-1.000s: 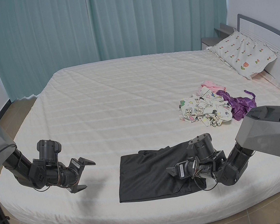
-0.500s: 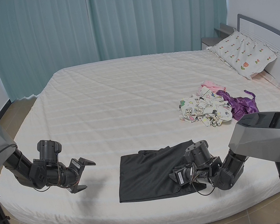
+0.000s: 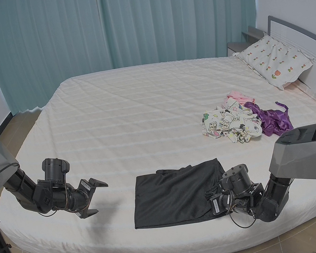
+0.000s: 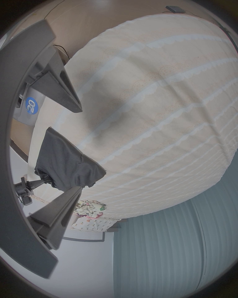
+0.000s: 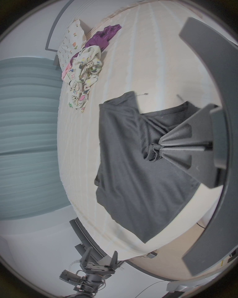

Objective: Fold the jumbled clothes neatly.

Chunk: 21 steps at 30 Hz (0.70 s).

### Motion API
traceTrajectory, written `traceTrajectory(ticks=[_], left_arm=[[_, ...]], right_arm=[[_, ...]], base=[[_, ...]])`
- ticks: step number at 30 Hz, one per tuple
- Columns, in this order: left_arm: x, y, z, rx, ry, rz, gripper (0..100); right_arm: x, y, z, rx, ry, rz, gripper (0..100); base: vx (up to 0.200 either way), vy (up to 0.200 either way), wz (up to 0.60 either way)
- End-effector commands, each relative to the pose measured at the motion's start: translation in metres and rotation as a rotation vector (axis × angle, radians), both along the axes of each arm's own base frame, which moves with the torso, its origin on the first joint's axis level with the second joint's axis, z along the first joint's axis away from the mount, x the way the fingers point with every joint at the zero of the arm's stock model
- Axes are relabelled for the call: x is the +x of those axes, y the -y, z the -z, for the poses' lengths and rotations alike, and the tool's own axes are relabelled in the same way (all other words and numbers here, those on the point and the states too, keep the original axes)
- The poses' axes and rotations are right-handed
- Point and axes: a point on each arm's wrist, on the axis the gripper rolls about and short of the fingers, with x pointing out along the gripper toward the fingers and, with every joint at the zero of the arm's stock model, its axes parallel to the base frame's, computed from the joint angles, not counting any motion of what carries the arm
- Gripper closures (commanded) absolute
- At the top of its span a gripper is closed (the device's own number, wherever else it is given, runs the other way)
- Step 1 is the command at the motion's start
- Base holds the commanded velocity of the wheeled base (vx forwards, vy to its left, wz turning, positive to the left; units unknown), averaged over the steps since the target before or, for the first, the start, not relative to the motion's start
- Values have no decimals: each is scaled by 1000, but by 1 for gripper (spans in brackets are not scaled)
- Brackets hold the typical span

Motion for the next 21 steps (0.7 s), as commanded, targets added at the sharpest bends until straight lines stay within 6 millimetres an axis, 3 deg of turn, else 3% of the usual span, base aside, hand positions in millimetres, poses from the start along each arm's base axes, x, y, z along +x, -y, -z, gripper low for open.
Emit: traceTrajectory(ticks=[1,14,15,21], left_arm=[[0,0,1,0,-2,0,0],[0,0,1,1,-1,-1,0],[0,0,1,1,-1,-1,0],[0,0,1,1,-1,-1,0]], right_arm=[[-19,21,-6,-3,-7,28,100],[-38,39,13,-50,-82,45,100],[-37,38,14,-51,-84,45,0],[-39,41,11,-48,-83,48,0]], base=[[0,0,0],[0,0,0],[0,0,0],[0,0,0]])
